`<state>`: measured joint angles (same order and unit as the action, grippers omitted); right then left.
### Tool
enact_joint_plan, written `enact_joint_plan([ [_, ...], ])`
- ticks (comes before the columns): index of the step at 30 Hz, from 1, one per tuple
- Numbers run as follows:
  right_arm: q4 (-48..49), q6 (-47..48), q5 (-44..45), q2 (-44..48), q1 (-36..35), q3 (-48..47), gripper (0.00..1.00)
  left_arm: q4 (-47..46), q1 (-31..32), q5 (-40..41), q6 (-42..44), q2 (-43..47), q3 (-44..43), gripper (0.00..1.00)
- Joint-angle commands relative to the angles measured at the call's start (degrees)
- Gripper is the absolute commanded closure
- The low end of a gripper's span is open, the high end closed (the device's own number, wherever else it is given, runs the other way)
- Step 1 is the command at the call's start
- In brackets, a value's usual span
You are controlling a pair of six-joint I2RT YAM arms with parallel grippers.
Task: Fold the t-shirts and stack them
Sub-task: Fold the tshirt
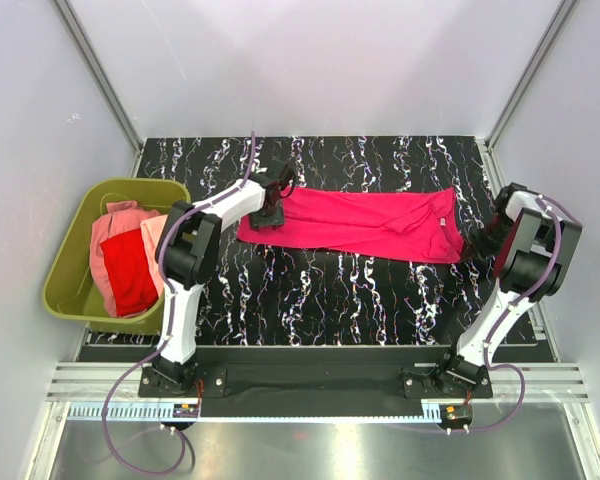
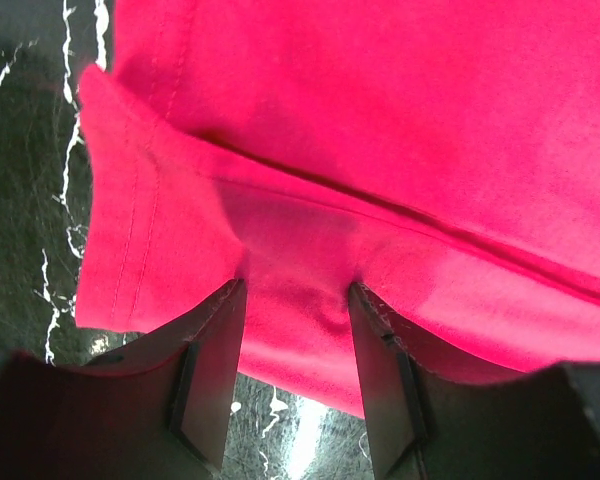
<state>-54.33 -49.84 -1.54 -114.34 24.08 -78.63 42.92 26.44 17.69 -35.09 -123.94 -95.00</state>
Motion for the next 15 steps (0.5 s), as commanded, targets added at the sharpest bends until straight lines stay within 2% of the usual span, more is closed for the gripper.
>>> enact_joint_plan([
  [1,-0.9,-0.9,6.2,2.8,0.9,2.0,1.00,3.4,-1.0,2.1,-1.3,0.6,3.1,0.49],
  [4,0.5,-0.4,4.6,3.1,0.9,3.7,0.98,2.4,-0.8,-0.3,-2.2,2.0,5.3,0.49],
  [10,-1.2,3.7,5.9,7.3,0.9,1.4,0.74,1.4,-0.2,-3.4,-1.6,6.2,6.2,0.47],
  [15,-2.9,9.4,6.1,13.2,0.7,-0.9,0.69,1.8,-0.2,-7.3,1.0,9.6,4.0,0.44],
])
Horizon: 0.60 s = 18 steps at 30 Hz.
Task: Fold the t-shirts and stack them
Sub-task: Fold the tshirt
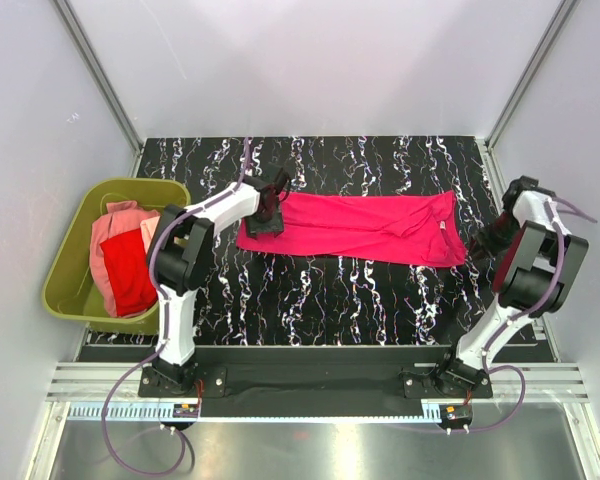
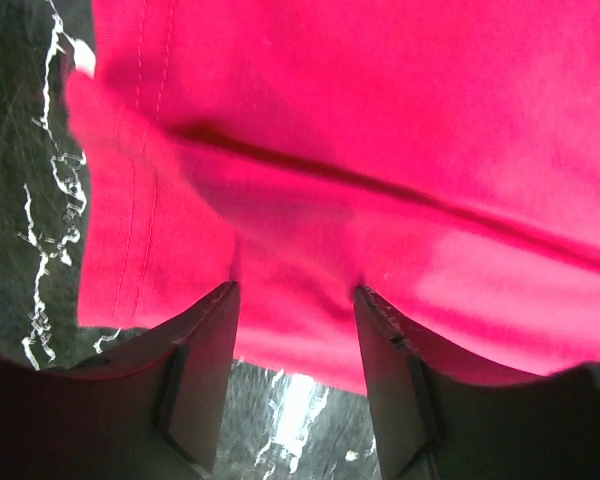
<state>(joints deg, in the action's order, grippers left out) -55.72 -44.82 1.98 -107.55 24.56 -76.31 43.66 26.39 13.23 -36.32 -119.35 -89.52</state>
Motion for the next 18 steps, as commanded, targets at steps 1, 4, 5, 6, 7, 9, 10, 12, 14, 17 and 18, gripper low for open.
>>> enact_joint_plan([
  [1,-1.3,5.3,1.6,7.2,0.1,-3.5,0.70,1.2,-0.1,-3.4,2.7,5.4,-2.3,0.44],
  [4,2.2,8.5,-1.7,10.8,-2.0,-2.1,0.72,1.7,-0.1,-4.8,4.3,7.6,-4.0,0.43],
  [5,3.2,9.4,-3.6,12.4,-3.7,-1.4,0.78,1.5,0.0,-5.9,4.8,8.9,-4.3,0.42],
  [6,4.1,9.9,-6.5,13.1,-4.3,-0.7,0.83,1.4,0.1,-6.5,5.8,9.6,-4.4,0.42],
  [7,5.6,10.3,-8.1,13.6,-5.1,0.8,0.88,1.3,0.0,-6.8,6.2,10.3,-4.4,0.42],
  [9,6.1,10.6,-10.3,14.0,-7.1,1.9,1.00,0.7,0.0,-7.6,6.9,12.1,-4.1,0.40],
  [10,6.8,11.0,-11.1,14.0,-7.8,2.7,1.00,0.5,0.0,-7.6,7.0,12.6,-3.6,0.39],
  [12,7.0,11.1,-12.0,13.9,-10.0,3.4,1.00,0.7,-0.1,-7.3,7.5,12.0,-3.5,0.38],
  [14,8.7,11.2,-13.6,13.7,-10.4,4.9,1.00,1.5,-0.4,-6.8,7.6,9.6,-4.0,0.38],
  [17,10.1,12.0,-11.8,11.3,-10.4,6.0,1.00,1.9,-0.6,-6.4,7.6,5.8,-3.8,0.38],
  [18,10.0,12.5,-9.6,10.5,-10.4,5.8,1.00,1.5,-0.6,-6.0,7.6,4.9,-3.7,0.38],
])
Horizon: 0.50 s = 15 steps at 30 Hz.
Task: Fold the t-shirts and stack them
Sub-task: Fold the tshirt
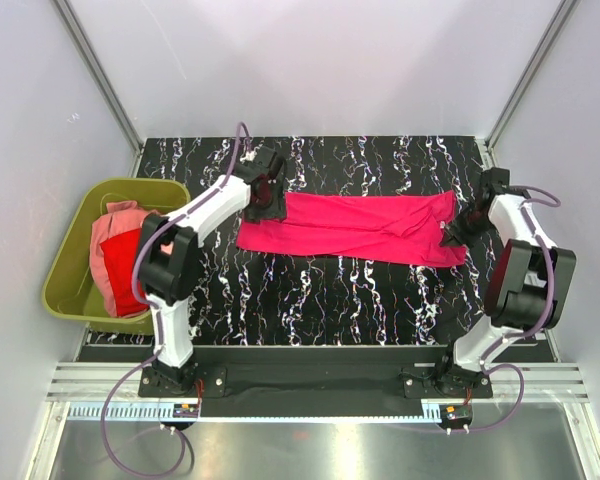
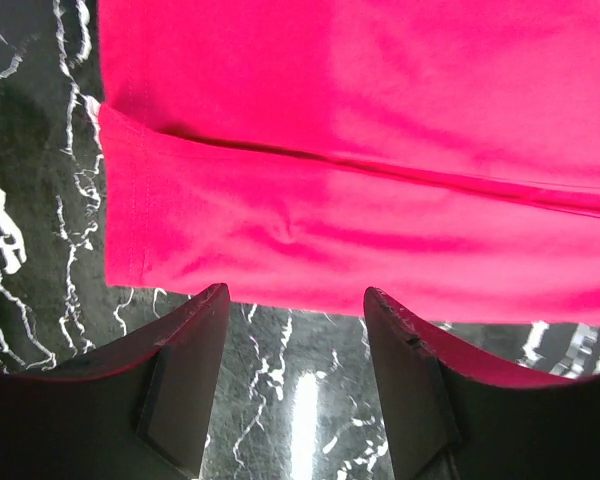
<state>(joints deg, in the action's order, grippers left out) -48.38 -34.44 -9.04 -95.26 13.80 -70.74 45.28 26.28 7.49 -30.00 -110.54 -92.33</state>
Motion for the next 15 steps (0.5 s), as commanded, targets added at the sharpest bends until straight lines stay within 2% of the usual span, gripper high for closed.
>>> enact_joint_plan([
  [1,3.2,2.5,2.4,-2.6,0.3,0.2,1.00,-0.2,-0.5,0.2,1.3,-4.7,-0.3,0.38],
  [7,7.1,4.9,8.9,-8.9,0.3,-0.4,1.00,0.8,-1.4,3.1,0.6,-11.8,-0.6,0.38],
  [10,7.6,5.8,14.0,-11.5,0.4,-1.3,1.00,0.9,-1.5,4.6,0.4,-12.1,0.0,0.38],
  [15,7.9,6.5,15.4,-11.4,0.4,-1.9,0.99,1.4,-1.6,5.7,0.0,-11.5,0.1,0.37],
])
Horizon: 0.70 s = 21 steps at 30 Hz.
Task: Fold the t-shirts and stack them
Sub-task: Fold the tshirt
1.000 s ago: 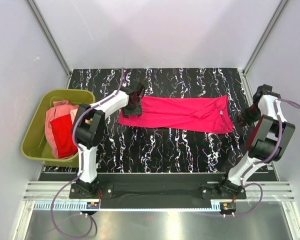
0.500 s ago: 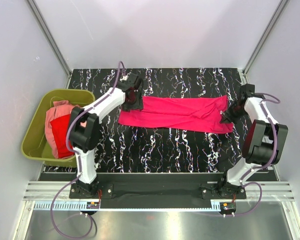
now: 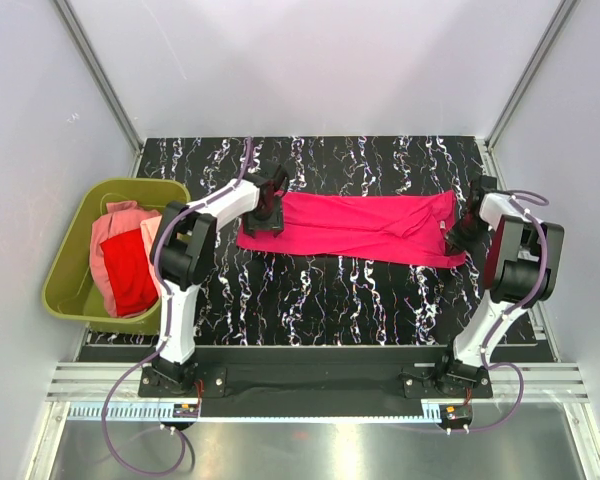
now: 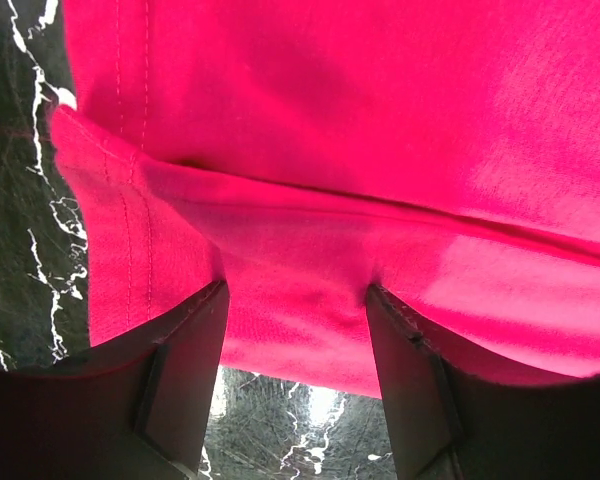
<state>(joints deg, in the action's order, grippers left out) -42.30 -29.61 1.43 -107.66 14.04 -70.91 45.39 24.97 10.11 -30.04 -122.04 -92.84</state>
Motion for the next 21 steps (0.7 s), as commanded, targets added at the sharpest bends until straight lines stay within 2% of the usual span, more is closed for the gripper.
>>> enact_joint_plan([
  [1,1.0,1.8,4.4,1.4,0.1,-2.4,0.98,1.3,-0.3,2.7,0.2,1.0,0.5,0.37],
  [6,-0.8,0.5,0.4,9.6,-1.2,-4.1,0.82,-0.6,-0.2,-2.4,1.5,7.0,0.2,0.36],
  [7,-1.1,-1.5,-0.3,10.8,-2.0,-4.6,0.70,-0.6,-0.2,-3.7,1.8,8.9,-0.4,0.36],
  [9,-0.5,-3.1,-4.8,13.7,-3.1,-4.8,0.59,0.4,-0.1,-6.6,3.1,10.8,-2.7,0.36],
  [16,5.3,-14.0,-6.2,15.0,-10.2,-2.0,0.46,1.2,-0.2,-9.8,5.7,22.6,-2.9,0.34],
  [21,8.6,-19.0,-5.1,12.3,-13.0,-0.7,0.39,-2.0,-0.2,-16.9,7.6,28.6,4.9,0.33],
])
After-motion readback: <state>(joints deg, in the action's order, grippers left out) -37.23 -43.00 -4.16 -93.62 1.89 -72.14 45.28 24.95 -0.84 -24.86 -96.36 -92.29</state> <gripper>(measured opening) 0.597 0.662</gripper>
